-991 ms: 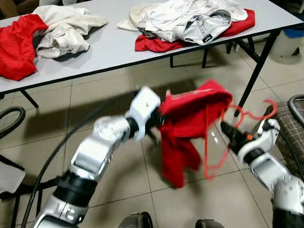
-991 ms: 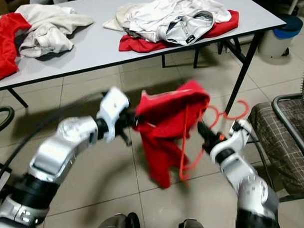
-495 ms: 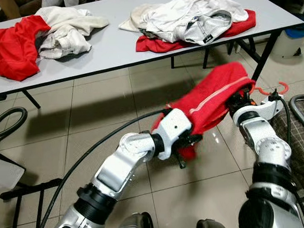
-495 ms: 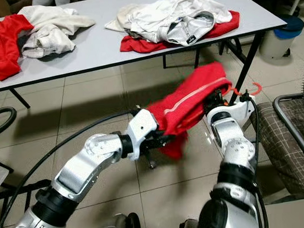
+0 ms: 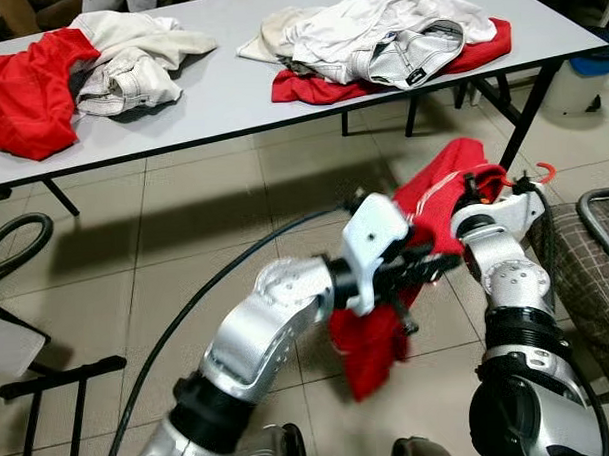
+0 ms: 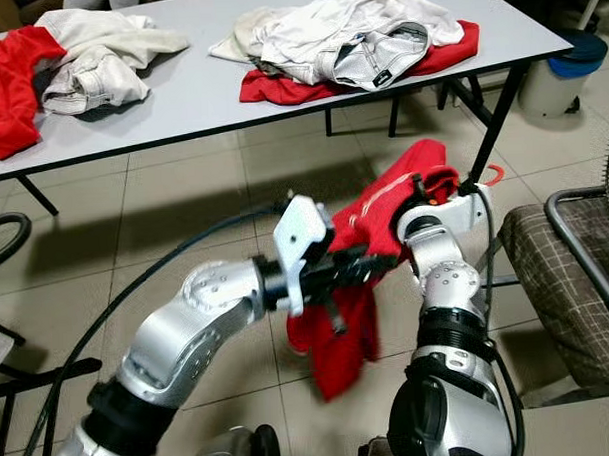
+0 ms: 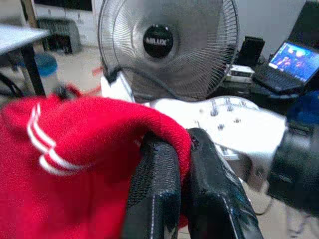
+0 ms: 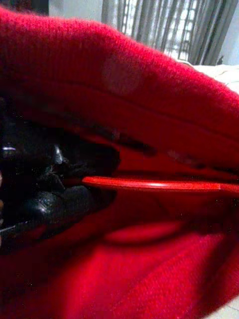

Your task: Hang hanger

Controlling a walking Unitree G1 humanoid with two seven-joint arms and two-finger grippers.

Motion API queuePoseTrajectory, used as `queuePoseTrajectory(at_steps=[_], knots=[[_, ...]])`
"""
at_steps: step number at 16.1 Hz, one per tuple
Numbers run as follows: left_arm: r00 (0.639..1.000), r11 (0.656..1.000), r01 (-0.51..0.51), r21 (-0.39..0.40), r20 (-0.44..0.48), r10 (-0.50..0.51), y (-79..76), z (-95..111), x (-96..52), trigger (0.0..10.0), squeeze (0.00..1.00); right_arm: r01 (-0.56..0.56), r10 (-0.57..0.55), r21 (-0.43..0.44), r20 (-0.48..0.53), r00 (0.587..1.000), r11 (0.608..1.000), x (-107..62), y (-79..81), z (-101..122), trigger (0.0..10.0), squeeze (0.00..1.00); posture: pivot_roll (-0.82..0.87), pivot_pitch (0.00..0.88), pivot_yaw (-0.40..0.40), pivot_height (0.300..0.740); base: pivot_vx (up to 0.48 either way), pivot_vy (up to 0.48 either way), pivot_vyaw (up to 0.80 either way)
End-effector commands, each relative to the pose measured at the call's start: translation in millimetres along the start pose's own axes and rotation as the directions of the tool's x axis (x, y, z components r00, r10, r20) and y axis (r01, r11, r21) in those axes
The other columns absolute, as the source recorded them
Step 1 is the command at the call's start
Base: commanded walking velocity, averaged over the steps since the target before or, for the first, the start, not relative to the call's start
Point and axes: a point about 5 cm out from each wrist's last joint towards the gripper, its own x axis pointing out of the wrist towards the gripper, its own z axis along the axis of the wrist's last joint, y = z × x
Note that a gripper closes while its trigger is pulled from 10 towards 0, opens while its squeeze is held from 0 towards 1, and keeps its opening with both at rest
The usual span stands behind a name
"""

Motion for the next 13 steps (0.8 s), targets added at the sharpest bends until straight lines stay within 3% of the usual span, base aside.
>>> queuePoseTrajectory(at_steps=[1, 2, 3, 4, 5, 6, 7, 8, 10, 13], knots=[[0.991, 0.987, 0.061, 0.152, -0.125, -0.042, -5.9, -12.2, -1.5, 0.0, 0.00, -0.029, 0.028, 0.028, 0.009, 1.000, 0.999, 2.6, 18.4, -1.8, 10.0, 0.00, -0.09, 0.119, 0.089, 0.740, 0.000, 0.000, 0.00], [0.991, 0.987, 0.061, 0.152, -0.125, -0.042, -5.9, -12.2, -1.5, 0.0, 0.00, -0.029, 0.028, 0.028, 0.009, 1.000, 0.999, 2.6, 18.4, -1.8, 10.0, 0.00, -0.09, 0.119, 0.089, 0.740, 0.000, 0.000, 0.00], [0.975, 0.982, 0.030, 0.188, -0.224, 0.013, -4.1, -28.3, -3.7, 0.0, 0.00, -0.058, 0.058, 0.114, 0.002, 0.998, 0.992, 2.8, 31.7, -3.6, 10.0, 0.00, -0.09, 0.120, 0.090, 0.740, 0.000, 0.000, 0.00], [0.972, 0.981, 0.019, 0.195, -0.235, 0.028, -3.2, -30.6, -3.5, 0.0, 0.00, -0.068, 0.069, 0.135, -0.002, 0.998, 0.988, 2.7, 35.5, -4.0, 10.0, 0.00, -0.09, 0.120, 0.090, 0.740, 0.000, 0.000, 0.00], [0.966, 0.972, -0.001, 0.235, -0.252, 0.062, -0.8, -33.9, -1.3, 10.0, 0.00, -0.094, 0.100, 0.192, -0.018, 0.995, 0.977, 2.2, 45.8, -6.4, 10.0, 0.00, -0.09, 0.120, 0.089, 0.740, 0.000, 0.000, 0.00], [0.968, 0.975, -0.015, 0.221, -0.240, 0.070, 0.8, -34.2, 0.9, 10.0, 0.00, -0.110, 0.119, 0.215, -0.031, 0.992, 0.971, 1.7, 52.2, -8.9, 10.0, 0.00, -0.09, 0.120, 0.088, 0.740, 0.000, 0.000, 0.00], [0.969, 0.983, -0.003, 0.186, -0.240, 0.049, 0.0, -34.4, 0.9, 10.0, 0.69, -0.115, 0.125, 0.210, -0.036, 0.992, 0.971, 1.3, 54.1, -9.9, 10.0, 0.00, -0.09, 0.120, 0.088, 0.740, 0.000, 0.000, 0.00], [0.977, 0.994, -0.003, 0.111, -0.212, 0.026, 0.0, -30.3, -0.7, 10.0, 1.00, -0.118, 0.129, 0.199, -0.044, 0.991, 0.973, 0.8, 55.2, -11.3, 10.0, 0.00, -0.09, 0.118, 0.091, 0.740, 0.000, 0.000, 0.00], [0.983, 0.995, -0.025, 0.096, -0.176, 0.042, 2.1, -25.7, -2.5, 10.0, 1.00, -0.107, 0.117, 0.177, -0.044, 0.992, 0.978, 0.9, 51.9, -10.2, 10.0, 0.00, -0.09, 0.111, 0.090, 0.740, 0.000, 0.000, 0.00], [0.978, 0.994, 0.016, 0.105, -0.209, 0.006, -0.1, -28.1, -8.6, 10.0, 1.00, -0.109, 0.115, 0.125, -0.040, 0.993, 0.986, 0.1, 49.5, -6.8, 10.0, 0.00, -0.09, 0.107, 0.088, 0.740, 0.000, 0.000, 0.00]])
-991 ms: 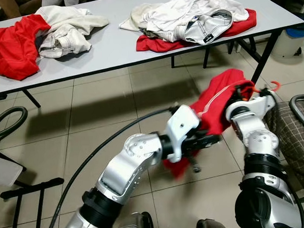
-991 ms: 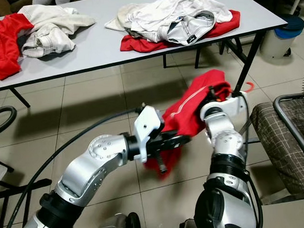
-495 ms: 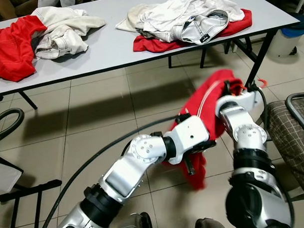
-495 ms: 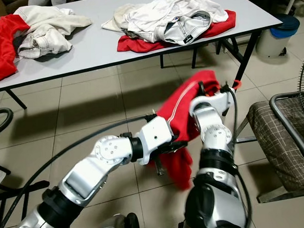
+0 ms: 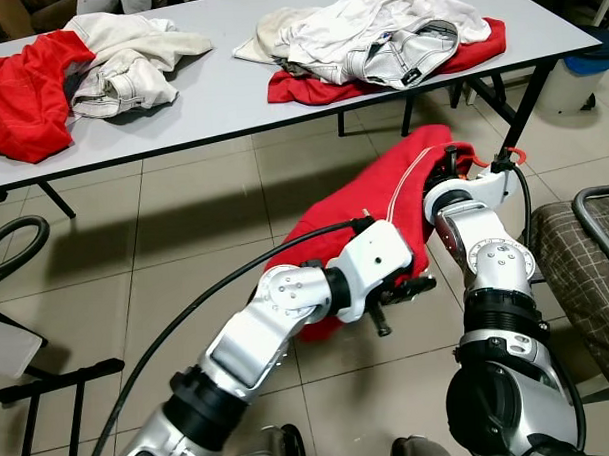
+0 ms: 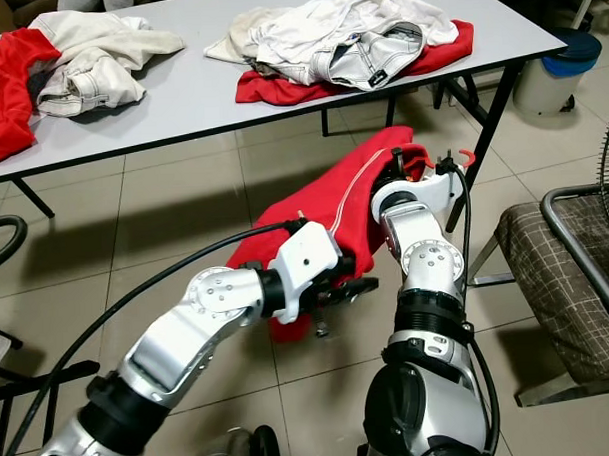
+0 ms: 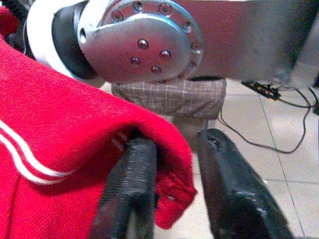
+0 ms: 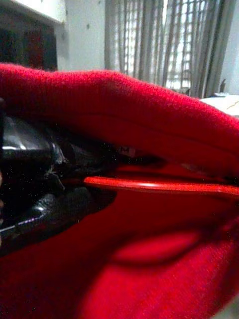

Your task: Hang hanger

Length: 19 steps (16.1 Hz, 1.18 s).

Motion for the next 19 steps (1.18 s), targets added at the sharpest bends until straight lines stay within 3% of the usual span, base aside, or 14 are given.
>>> queuePoseTrajectory(at_steps=[1, 3, 5, 6, 7, 10, 11, 12, 13, 14, 15, 16, 17, 19], knots=[[0.999, 0.998, 0.054, 0.012, -0.004, -0.054, -6.8, 0.7, -3.4, 10.0, 1.00, -0.028, 0.029, -0.041, 0.025, 0.999, 0.999, -2.4, 6.5, 7.1, 10.0, 0.00, -0.09, 0.107, 0.088, 0.740, 0.000, 0.000, 0.00], [0.997, 0.997, 0.071, 0.014, -0.019, -0.071, -9.1, -2.5, -5.2, 10.0, 1.00, -0.021, 0.022, -0.043, 0.032, 0.999, 0.999, -2.4, 4.6, 9.9, 10.0, 0.00, -0.09, 0.107, 0.088, 0.740, 0.000, 0.000, 0.00], [0.991, 0.997, 0.074, 0.016, -0.117, -0.071, -10.7, -14.0, -7.8, 10.0, 1.00, -0.012, 0.016, -0.101, 0.041, 0.999, 0.995, -3.1, 2.8, 13.6, 10.0, 0.00, -0.09, 0.108, 0.086, 0.740, 0.000, 0.000, 0.00], [0.989, 1.000, 0.014, 0.015, -0.151, -0.011, -4.6, -18.3, -9.3, 10.0, 1.00, -0.004, 0.010, -0.146, 0.041, 0.999, 0.989, -3.6, 1.4, 15.2, 10.0, 0.00, -0.08, 0.109, 0.085, 0.740, 0.000, 0.000, 0.00], [0.988, 0.999, -0.037, 0.012, -0.146, 0.038, 1.8, -17.7, -11.7, 10.0, 1.00, 0.006, 0.001, -0.164, 0.043, 0.999, 0.986, -4.7, -1.7, 17.5, 10.0, 0.00, -0.08, 0.110, 0.083, 0.740, 0.000, 0.000, 0.00], [0.997, 1.000, 0.003, -0.025, -0.079, -0.005, -1.1, -10.8, -17.4, 10.0, 1.00, 0.021, -0.012, -0.245, 0.037, 0.999, 0.969, -8.4, -9.9, 22.5, 10.0, 0.00, -0.07, 0.110, 0.080, 0.740, 0.000, 0.000, 0.00], [0.999, 0.998, -0.022, -0.056, -0.039, 0.020, 0.1, -8.8, -22.4, 10.0, 1.00, 0.010, -0.009, -0.384, 0.002, 1.000, 0.923, -12.0, -13.3, 22.2, 10.0, 0.00, -0.07, 0.109, 0.079, 0.740, 0.000, 0.000, 0.00], [0.998, 0.995, -0.057, -0.083, -0.027, 0.055, 3.1, -8.9, -25.4, 10.0, 1.00, -0.004, -0.006, -0.460, -0.021, 1.000, 0.888, -14.8, -14.9, 21.3, 10.0, 0.00, -0.07, 0.109, 0.077, 0.740, 0.000, 0.000, 0.00], [0.979, 0.967, -0.205, -0.152, -0.041, 0.201, 17.9, -15.8, -37.5, 10.0, 0.84, -0.063, 0.019, -0.585, -0.081, 0.997, 0.808, -26.2, -19.3, 19.4, 10.0, 0.00, -0.07, 0.107, 0.075, 0.740, 0.000, 0.000, 0.00], [0.965, 0.950, -0.263, -0.170, -0.048, 0.258, 23.7, -19.0, -42.4, 10.0, 0.55, -0.085, 0.024, -0.617, -0.107, 0.994, 0.783, -31.1, -20.9, 18.8, 10.0, 0.00, -0.07, 0.107, 0.075, 0.740, 0.000, 0.000, 0.00], [0.916, 0.886, -0.402, -0.231, -0.083, 0.394, 36.8, -27.5, -54.8, 10.0, 0.00, -0.146, 0.040, -0.684, -0.168, 0.985, 0.715, -43.5, -23.7, 16.7, 10.0, 0.00, -0.07, 0.105, 0.073, 0.740, 0.000, 0.000, 0.00], [0.862, 0.826, -0.504, -0.254, -0.084, 0.500, 46.2, -32.4, -67.7, 10.0, 0.00, -0.196, 0.040, -0.726, -0.226, 0.973, 0.659, -55.6, -27.0, 13.4, 10.0, 0.00, -0.07, 0.105, 0.073, 0.740, 0.000, 0.000, 0.00], [0.834, 0.795, -0.550, -0.258, -0.106, 0.542, 49.9, -37.8, -75.7, 10.0, 0.00, -0.235, 0.040, -0.757, -0.267, 0.963, 0.609, -63.5, -29.6, 10.7, 10.0, 0.00, -0.07, 0.101, 0.070, 0.740, 0.000, 0.000, 0.00], [0.786, 0.734, -0.616, -0.286, -0.166, 0.595, 50.8, -60.9, -101.5, 10.0, 0.00, -0.367, -0.003, -0.832, -0.405, 0.914, 0.415, -94.4, -45.2, 0.0, 10.0, 0.00, -0.07, 0.107, 0.071, 0.740, 0.000, 0.000, 0.80]])
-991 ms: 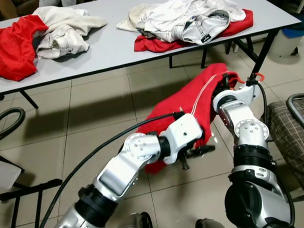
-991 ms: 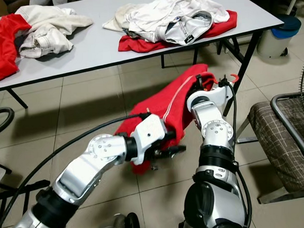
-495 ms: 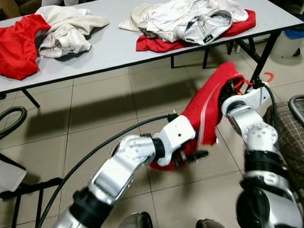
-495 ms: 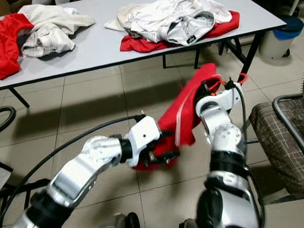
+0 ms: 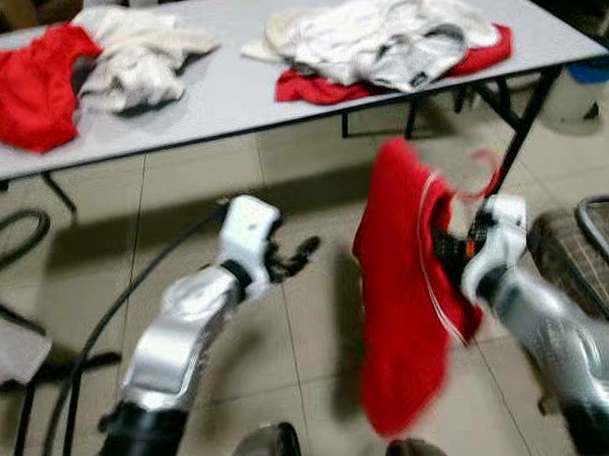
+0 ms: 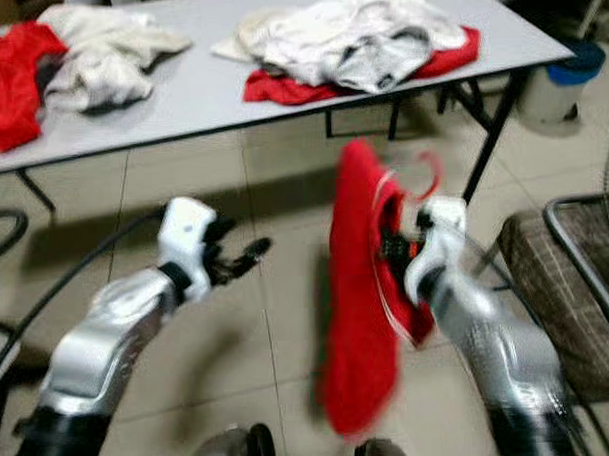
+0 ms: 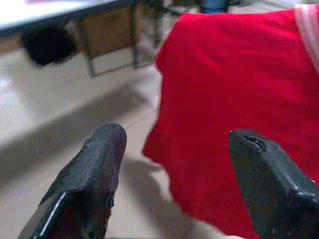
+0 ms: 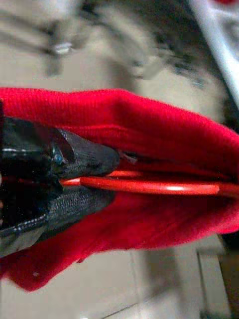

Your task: Hang hanger

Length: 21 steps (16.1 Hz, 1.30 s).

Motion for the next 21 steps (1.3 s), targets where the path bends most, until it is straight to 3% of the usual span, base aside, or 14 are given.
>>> queuePoseTrajectory(at_steps=[1, 5, 7, 11, 13, 15, 18, 21], knots=[[0.998, 0.998, -0.054, -0.029, -0.023, 0.053, 9.1, -12.3, -9.6, 10.0, 0.00, -0.039, 0.040, -0.084, 0.018, 0.999, 0.996, -5.1, 10.5, 1.7, 10.0, 0.00, -0.07, 0.114, 0.076, 0.740, 0.000, 0.000, 0.80], [0.985, 0.983, -0.169, -0.074, -0.052, 0.166, 13.3, -35.2, -29.6, 10.0, 0.00, 0.119, -0.118, -0.144, 0.013, 0.993, 0.982, -21.7, -2.3, -22.4, 10.0, 0.00, -0.06, 0.135, 0.076, 0.740, 0.000, 0.000, 0.80], [0.977, 0.976, -0.212, -0.048, -0.022, 0.211, 16.3, -38.6, -40.5, 10.0, 0.00, 0.103, -0.106, -0.120, -0.019, 0.994, 0.987, -30.3, 1.9, -41.4, 10.0, 0.00, -0.05, 0.142, 0.069, 0.740, 0.000, 0.000, 0.80], [0.943, 0.944, -0.328, -0.040, -0.075, 0.325, 38.8, -48.7, -58.4, 10.0, 0.00, 0.122, -0.127, -0.071, -0.064, 0.990, 0.990, -29.2, 6.4, -68.2, 10.0, 0.00, -0.01, 0.154, 0.054, 0.740, 0.000, 0.000, 0.80], [0.953, 0.952, -0.303, -0.052, -0.044, 0.300, 33.8, -47.9, -54.1, 10.0, 0.00, 0.125, -0.134, -0.125, -0.062, 0.989, 0.984, -30.2, -1.6, -66.6, 10.0, 0.00, -0.04, 0.128, 0.054, 0.740, 0.000, 0.000, 0.80], [0.957, 0.951, -0.290, -0.108, -0.022, 0.290, 30.4, -49.2, -46.6, 10.0, 0.00, 0.166, -0.171, -0.125, -0.028, 0.985, 0.978, -30.8, -12.3, -55.3, 10.0, 0.00, -0.06, 0.111, 0.031, 0.740, 0.000, -0.120, 0.80], [0.939, 0.936, -0.344, -0.074, -0.032, 0.342, 34.2, -48.2, -43.8, 10.0, 0.00, 0.154, -0.162, -0.169, -0.033, 0.986, 0.973, -24.4, -21.2, -52.9, 10.0, 0.00, -0.06, 0.123, 0.021, 0.740, 0.000, -0.421, 0.80], [0.924, 0.923, -0.381, -0.046, -0.040, 0.379, 39.0, -48.8, -47.6, 10.0, 0.00, 0.151, -0.157, -0.143, -0.032, 0.987, 0.978, -15.6, -22.7, -52.1, 10.0, 0.00, -0.04, 0.097, -0.001, 0.740, 0.000, -0.480, 0.80]])
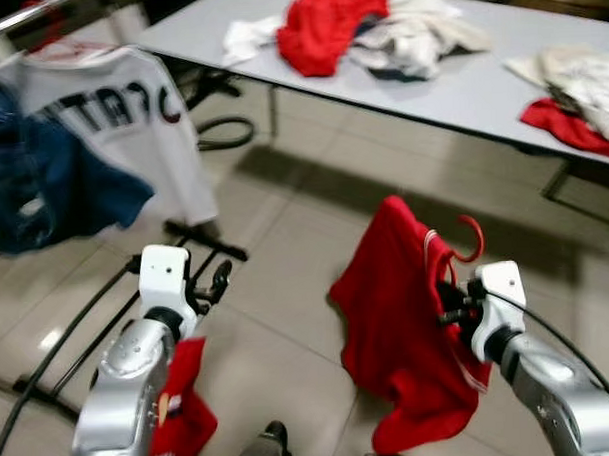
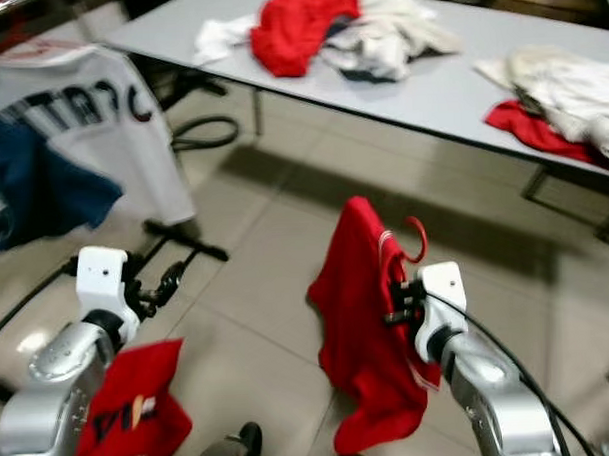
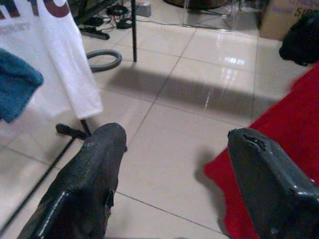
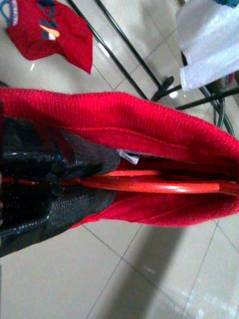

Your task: Hang hanger

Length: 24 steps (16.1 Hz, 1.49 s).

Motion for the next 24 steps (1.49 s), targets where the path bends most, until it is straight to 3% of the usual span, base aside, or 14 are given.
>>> queuePoseTrajectory(at_steps=[1, 11, 16, 19, 21, 24], knots=[[1.000, 1.000, -0.019, 0.015, 0.001, 0.019, 2.1, 0.3, -0.3, 10.0, 0.00, 0.014, -0.014, 0.004, 0.037, 0.999, 1.000, 2.7, -3.1, 6.2, 10.0, 0.00, -0.03, 0.087, -0.004, 0.740, 0.000, -0.480, 0.80], [1.000, 0.999, -0.015, 0.033, 0.007, 0.015, 3.5, 5.9, 15.9, 10.0, 0.00, 0.046, -0.048, 0.034, 0.058, 0.997, 0.998, 10.6, -7.2, 4.0, 10.0, 0.00, -0.04, 0.054, 0.034, 0.740, 0.000, -0.480, 0.80], [0.999, 1.000, 0.013, 0.027, 0.035, -0.014, 0.6, 14.5, 25.8, 10.0, 0.00, 0.194, -0.197, 0.050, 0.070, 0.978, 0.980, 7.9, -14.0, -2.9, 10.0, 0.00, -0.05, 0.044, 0.054, 0.740, 0.000, -0.096, 0.16], [0.998, 1.000, 0.024, 0.013, 0.053, -0.024, 1.7, 16.2, 27.7, 10.0, 0.00, 0.190, -0.205, 0.133, 0.118, 0.972, 0.973, 7.0, -6.4, 2.3, 10.0, 0.00, -0.06, 0.047, 0.063, 0.740, 0.000, 0.000, 0.00], [0.998, 1.000, 0.028, 0.008, 0.047, -0.028, 0.1, 14.6, 28.5, 10.0, 0.00, 0.146, -0.192, 0.269, 0.155, 0.969, 0.952, 7.0, -5.1, 9.4, 10.0, 0.00, -0.05, 0.053, 0.066, 0.740, 0.000, 0.000, 0.00], [0.998, 0.999, 0.038, 0.015, 0.045, -0.039, -3.3, 13.2, 27.7, 10.0, 0.00, 0.185, -0.243, 0.274, 0.194, 0.951, 0.944, 5.3, -8.4, 14.9, 10.0, 0.00, -0.05, 0.061, 0.059, 0.740, 0.000, 0.000, 0.00]])
